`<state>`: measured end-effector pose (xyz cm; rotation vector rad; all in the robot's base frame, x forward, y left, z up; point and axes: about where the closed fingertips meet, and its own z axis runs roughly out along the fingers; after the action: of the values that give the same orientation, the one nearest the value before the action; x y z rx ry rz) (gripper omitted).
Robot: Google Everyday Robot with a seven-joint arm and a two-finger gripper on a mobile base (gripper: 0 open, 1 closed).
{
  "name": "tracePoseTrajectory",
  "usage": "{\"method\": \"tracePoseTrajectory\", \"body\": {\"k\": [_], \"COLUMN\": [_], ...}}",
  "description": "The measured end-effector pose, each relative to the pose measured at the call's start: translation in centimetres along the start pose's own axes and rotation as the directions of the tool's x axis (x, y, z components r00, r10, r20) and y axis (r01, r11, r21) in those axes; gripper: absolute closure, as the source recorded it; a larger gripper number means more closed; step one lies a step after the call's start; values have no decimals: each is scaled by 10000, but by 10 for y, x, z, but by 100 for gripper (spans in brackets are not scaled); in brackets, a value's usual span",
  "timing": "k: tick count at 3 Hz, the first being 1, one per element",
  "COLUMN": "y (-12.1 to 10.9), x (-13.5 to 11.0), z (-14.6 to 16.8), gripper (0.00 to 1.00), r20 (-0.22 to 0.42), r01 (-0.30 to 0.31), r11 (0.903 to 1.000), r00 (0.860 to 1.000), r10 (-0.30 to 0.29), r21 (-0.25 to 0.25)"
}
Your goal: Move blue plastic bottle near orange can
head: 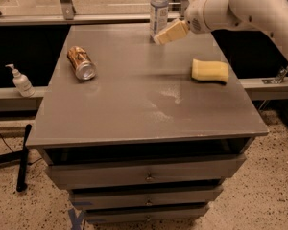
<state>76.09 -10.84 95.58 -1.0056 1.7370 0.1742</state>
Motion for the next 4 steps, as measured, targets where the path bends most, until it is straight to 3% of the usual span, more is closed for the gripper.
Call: {"method": "tracePoseTrajectory", "body": {"k": [1, 2, 4], "y": [-31, -54, -76], "x": [-5, -12, -17], "z": [35, 71, 132], "gripper": [0, 0, 0], "r20": [1134, 1921, 2476], "r01": [-819, -1371, -1924], "r11": [9947, 9879, 9804], "r00": [9907, 9739, 9527], "r10": [746, 1210, 1763], "r21": [614, 728, 422]}}
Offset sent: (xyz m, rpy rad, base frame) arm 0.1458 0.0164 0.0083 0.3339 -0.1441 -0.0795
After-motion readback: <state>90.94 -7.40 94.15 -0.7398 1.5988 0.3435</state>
